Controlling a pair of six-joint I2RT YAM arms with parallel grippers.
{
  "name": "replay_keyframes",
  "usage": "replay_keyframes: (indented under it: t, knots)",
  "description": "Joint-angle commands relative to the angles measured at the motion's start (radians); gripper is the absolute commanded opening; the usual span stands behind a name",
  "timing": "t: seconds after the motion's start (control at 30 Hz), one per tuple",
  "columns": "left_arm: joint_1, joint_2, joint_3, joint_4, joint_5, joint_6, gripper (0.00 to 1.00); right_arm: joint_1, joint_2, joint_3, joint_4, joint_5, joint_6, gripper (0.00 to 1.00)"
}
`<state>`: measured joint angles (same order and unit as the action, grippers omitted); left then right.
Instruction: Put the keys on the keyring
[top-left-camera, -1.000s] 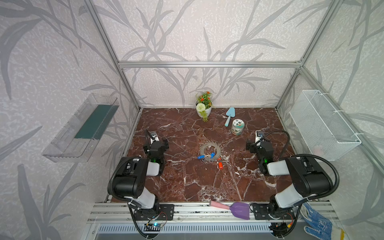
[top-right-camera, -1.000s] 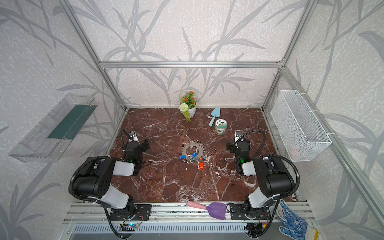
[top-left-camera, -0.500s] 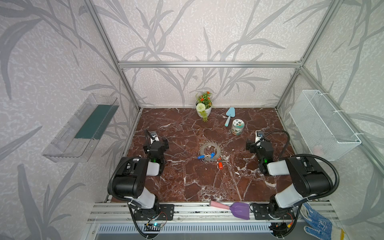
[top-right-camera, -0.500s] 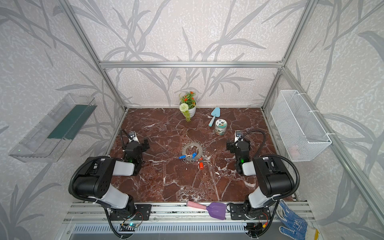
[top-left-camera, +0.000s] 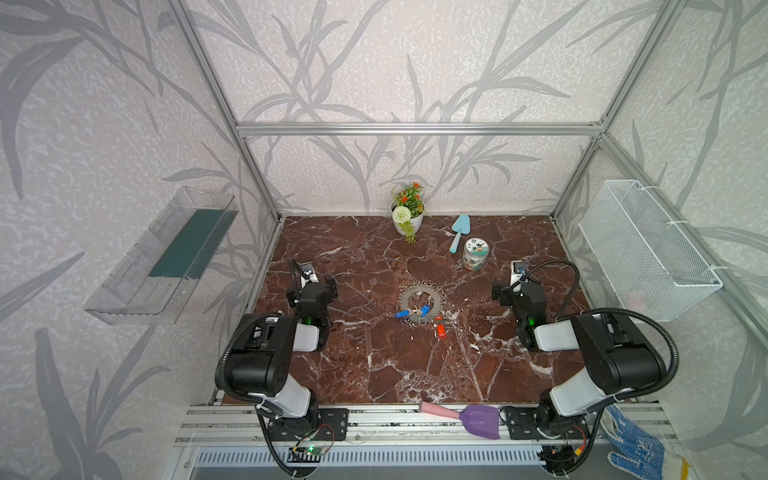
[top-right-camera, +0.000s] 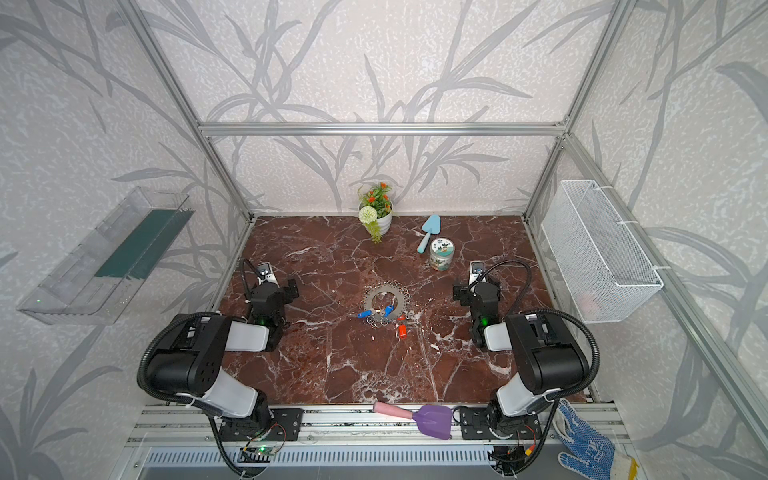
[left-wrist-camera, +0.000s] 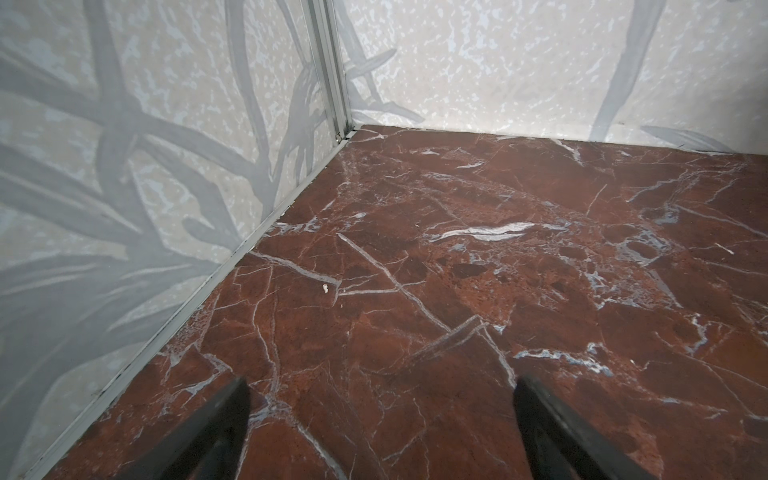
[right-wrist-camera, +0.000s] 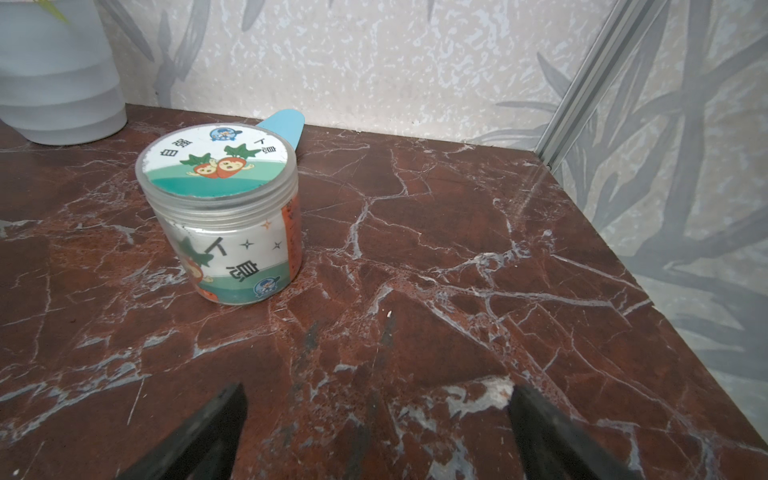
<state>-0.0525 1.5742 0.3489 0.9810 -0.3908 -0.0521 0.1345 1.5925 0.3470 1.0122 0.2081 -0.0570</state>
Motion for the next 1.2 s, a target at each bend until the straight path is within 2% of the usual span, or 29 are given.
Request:
replay_keyframes:
  t: [0.0, 1.17]
  knots:
    - [-0.004, 0.005, 0.009, 0.026, -0.01, 0.009, 0.99, 0.002, 0.0, 0.009, 0.013, -0.001, -0.003, 0.99]
    - [-0.003, 0.004, 0.009, 0.025, -0.01, 0.009, 0.99, 0.001, 0.003, 0.001, 0.029, 0.025, 0.005, 0.99]
